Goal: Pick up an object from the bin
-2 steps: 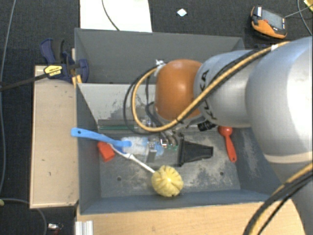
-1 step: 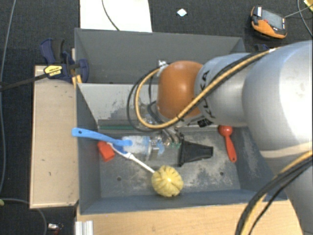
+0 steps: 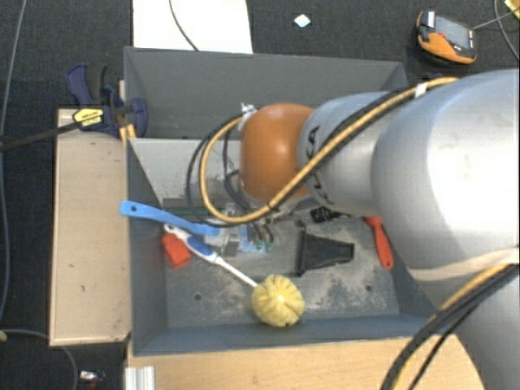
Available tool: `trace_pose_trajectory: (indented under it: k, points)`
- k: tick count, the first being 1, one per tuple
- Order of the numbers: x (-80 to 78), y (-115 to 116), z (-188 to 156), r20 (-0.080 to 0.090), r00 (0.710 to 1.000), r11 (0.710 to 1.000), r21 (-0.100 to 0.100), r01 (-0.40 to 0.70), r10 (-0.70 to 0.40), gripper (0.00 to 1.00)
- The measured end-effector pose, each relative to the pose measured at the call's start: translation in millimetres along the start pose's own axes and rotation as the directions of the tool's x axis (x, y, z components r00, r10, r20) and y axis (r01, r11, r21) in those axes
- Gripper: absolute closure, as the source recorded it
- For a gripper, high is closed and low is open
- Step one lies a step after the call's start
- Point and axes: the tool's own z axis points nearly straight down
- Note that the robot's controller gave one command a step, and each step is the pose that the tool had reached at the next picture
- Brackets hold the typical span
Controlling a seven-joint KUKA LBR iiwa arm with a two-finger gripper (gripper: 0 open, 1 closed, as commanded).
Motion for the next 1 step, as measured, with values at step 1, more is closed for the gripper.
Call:
trace_pose_trajectory:
  k: [1]
  points:
    - [0.0, -0.1, 0.0, 0.000, 1.000, 1.000, 0.000, -0.001, 0.001, 1.00]
